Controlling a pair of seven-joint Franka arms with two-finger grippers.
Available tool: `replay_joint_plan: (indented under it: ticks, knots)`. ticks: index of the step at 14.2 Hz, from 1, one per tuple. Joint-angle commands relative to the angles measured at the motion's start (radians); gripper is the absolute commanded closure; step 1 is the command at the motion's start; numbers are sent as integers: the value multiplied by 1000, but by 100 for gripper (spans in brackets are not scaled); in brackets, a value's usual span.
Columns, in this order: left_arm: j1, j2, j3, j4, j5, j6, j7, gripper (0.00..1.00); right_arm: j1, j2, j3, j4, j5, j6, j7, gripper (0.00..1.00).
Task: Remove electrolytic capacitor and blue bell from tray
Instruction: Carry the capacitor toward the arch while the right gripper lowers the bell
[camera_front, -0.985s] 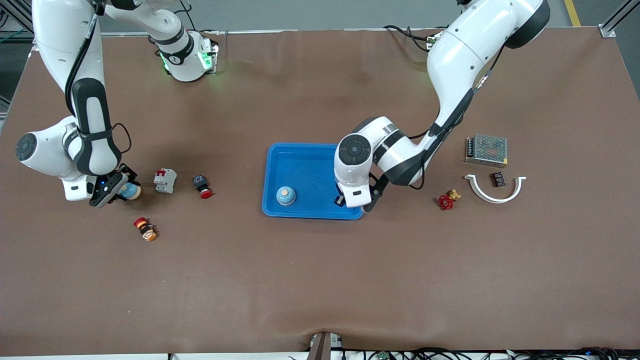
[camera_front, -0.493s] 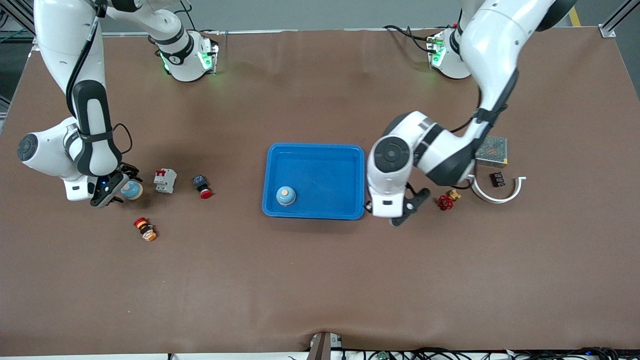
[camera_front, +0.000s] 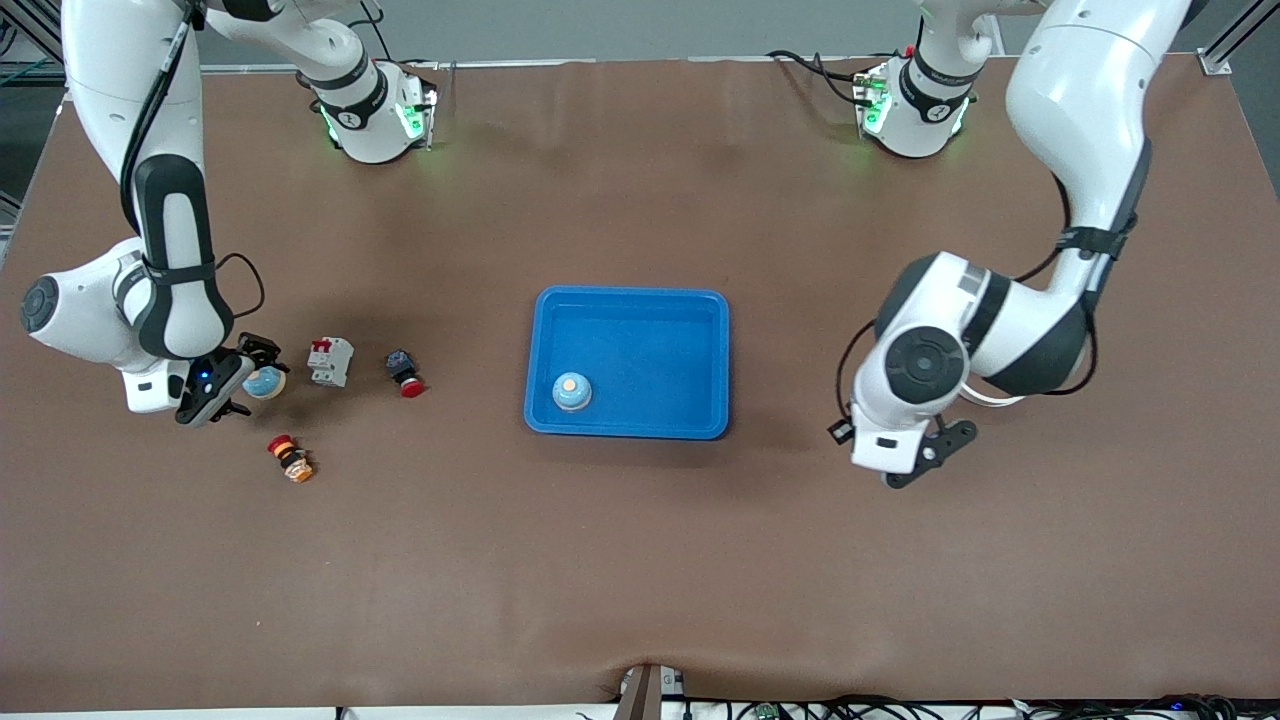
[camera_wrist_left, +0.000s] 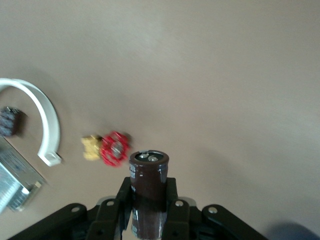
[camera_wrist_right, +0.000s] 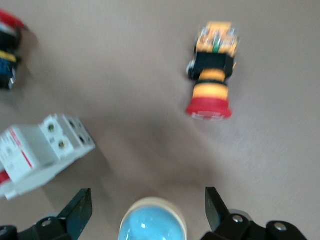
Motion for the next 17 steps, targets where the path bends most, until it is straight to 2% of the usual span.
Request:
replay_joint_plan:
  ticks: [1,3,5,8,12,17]
  knots:
    - [97,-42,-6,-75,9,1,147,100,55,-56,-35,9,-22,-21,87,0]
    - [158,-34,-6,-109,53,18,214,100,119,-67,-89,46,-80,-90,205,0]
    - [210,-34,-6,-173,104,94,250,100,178,-65,-156,135,-171,-235,361,0]
    - [270,-31,-6,-229,171,170,304,100,215,-67,-176,287,-318,-432,584,0]
    - [324,-10,-5,-285,220,282,329,100,285,-94,-204,313,-329,-449,676,0]
    - [370,18,-5,-315,305,343,329,100,465,-108,-305,399,-354,-586,938,0]
